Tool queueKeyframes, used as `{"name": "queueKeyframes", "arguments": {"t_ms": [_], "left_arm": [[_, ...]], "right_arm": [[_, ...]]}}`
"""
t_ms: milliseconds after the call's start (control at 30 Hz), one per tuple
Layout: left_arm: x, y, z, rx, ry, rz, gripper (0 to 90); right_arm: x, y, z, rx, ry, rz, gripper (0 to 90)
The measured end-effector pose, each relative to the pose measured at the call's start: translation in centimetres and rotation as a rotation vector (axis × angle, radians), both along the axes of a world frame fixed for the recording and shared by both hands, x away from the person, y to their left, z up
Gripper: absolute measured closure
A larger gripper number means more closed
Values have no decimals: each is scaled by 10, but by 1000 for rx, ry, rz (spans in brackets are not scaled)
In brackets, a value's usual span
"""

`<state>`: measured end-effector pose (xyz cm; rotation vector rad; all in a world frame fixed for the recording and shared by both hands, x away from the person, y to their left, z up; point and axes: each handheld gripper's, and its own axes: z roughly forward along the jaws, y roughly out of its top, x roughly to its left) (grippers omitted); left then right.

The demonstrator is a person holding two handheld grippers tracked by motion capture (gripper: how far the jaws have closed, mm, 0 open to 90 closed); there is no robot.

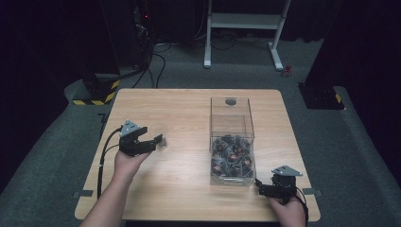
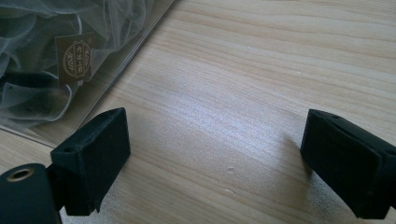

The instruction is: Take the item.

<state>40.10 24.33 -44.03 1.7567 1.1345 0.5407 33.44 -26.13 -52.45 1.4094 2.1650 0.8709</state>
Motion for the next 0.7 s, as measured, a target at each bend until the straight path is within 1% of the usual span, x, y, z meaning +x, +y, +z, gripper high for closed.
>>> {"name": "queueKeyframes", "arguments": {"t_ms": [367,433,700], "left_arm": [[-11,9,-4,-10,3,7,237],[-14,11,-5,-3,2,7,237],[-25,16,-16,5,24,3,240]], "right_arm": [[0,0,0,0,0,0,81],[0,0,0,0,-1,1,81],[0,0,0,0,-1,1,81]]}}
